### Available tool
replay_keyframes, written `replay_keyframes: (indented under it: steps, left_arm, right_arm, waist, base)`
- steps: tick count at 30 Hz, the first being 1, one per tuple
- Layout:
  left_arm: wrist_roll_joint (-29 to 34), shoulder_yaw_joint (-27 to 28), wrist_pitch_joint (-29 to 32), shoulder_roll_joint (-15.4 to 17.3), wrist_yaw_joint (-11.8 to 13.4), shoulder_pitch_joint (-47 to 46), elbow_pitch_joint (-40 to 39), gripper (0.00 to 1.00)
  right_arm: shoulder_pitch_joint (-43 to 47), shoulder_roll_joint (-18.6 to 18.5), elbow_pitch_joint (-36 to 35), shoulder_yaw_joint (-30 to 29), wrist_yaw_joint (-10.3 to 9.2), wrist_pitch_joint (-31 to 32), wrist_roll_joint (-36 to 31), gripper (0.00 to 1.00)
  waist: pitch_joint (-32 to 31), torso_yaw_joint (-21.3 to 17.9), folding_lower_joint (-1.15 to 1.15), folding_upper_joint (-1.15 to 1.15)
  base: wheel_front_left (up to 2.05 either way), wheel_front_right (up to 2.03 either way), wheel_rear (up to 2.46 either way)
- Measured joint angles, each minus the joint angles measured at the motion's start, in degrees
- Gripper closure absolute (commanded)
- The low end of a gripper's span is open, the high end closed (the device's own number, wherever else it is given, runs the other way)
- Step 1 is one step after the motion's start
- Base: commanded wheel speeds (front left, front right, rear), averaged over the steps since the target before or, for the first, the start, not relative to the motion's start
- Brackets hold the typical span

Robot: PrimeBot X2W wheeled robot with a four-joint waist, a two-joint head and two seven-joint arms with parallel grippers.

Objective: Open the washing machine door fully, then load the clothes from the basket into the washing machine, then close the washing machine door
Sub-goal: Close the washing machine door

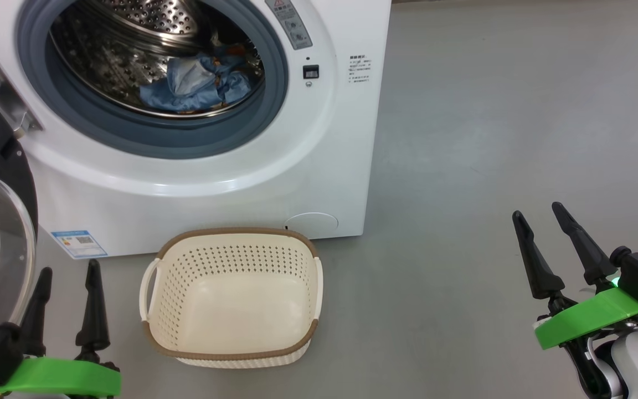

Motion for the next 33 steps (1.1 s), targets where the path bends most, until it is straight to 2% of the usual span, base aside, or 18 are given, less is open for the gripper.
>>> replay_keyframes:
  steps: [12,16,33]
  left_arm:
    - [0.01,-0.37,0.00,0.02,0.32,-0.01,0.37,0.00]
    - [0.43,-0.48,0.02,0.07,1.27,0.00,1.08,0.00]
    - [2.05,-0.60,0.01,-0.04,4.86,0.12,1.02,0.00]
  right_arm:
    - [0.02,0.24,0.07,-0.07,0.00,0.00,0.00,0.00]
    - [0.03,0.25,0.08,-0.05,0.00,0.00,0.00,0.00]
    - [0.03,0.01,0.63,0.32,0.00,0.00,0.51,0.00]
  waist:
    - [-0.23,2.11,0.00,0.00]
    - [-0.45,3.42,0.00,0.00]
    - [-1.08,11.86,0.00,0.00]
  base:
    - [0.00,0.00,0.00]
    - [0.00,0.00,0.00]
    - [0.00,0.00,0.00]
